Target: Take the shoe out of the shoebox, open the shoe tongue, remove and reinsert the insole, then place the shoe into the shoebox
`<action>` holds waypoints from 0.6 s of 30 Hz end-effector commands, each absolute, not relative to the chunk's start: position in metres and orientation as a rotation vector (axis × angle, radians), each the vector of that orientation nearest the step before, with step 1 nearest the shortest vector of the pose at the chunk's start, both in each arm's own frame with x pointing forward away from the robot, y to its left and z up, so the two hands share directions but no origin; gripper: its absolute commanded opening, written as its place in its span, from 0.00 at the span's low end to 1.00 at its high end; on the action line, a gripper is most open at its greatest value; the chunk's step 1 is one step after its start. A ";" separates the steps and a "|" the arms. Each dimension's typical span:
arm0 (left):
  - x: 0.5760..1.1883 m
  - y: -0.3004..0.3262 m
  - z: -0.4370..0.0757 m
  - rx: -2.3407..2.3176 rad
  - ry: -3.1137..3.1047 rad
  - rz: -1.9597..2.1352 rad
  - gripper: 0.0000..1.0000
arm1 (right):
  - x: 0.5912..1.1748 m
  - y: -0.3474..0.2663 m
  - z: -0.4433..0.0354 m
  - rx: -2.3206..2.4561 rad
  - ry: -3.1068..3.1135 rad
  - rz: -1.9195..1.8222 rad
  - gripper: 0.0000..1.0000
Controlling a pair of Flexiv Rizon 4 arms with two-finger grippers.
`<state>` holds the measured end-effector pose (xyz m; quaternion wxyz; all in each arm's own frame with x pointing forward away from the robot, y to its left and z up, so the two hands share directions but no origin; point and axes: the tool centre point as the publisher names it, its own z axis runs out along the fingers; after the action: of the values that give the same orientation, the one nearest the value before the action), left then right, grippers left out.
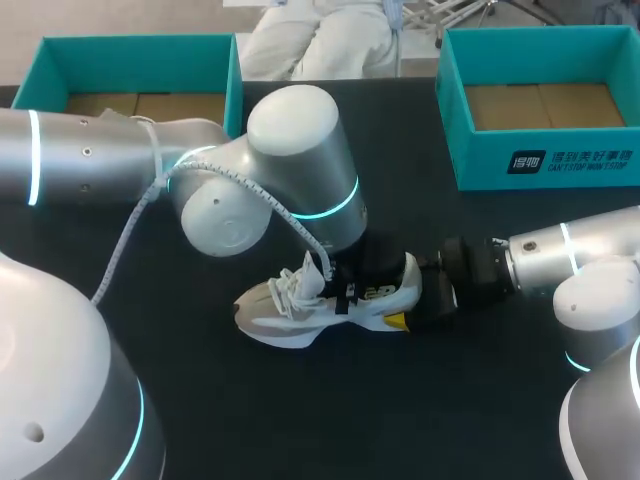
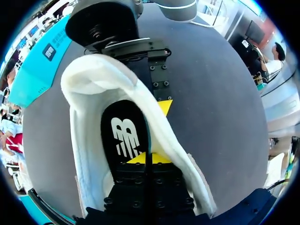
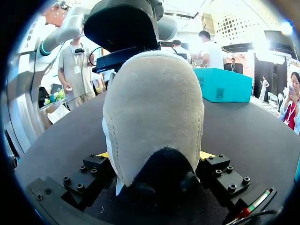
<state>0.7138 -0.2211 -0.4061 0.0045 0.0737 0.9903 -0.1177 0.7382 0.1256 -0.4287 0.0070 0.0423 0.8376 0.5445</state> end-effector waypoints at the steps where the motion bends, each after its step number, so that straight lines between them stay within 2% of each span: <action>1: 0.728 -0.221 -0.410 0.196 3.117 -0.374 0.00 | 0.740 0.131 -0.440 0.134 2.624 1.697 0.00; 18: 0.731 -0.199 -0.365 0.095 3.280 -0.468 0.00 | 0.740 0.131 -0.440 0.134 2.624 1.697 0.00</action>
<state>0.7288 -0.2093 -0.3703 -0.0822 0.0273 0.9872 -0.1343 0.7379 0.1260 -0.4281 0.0068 0.0423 0.8375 0.5447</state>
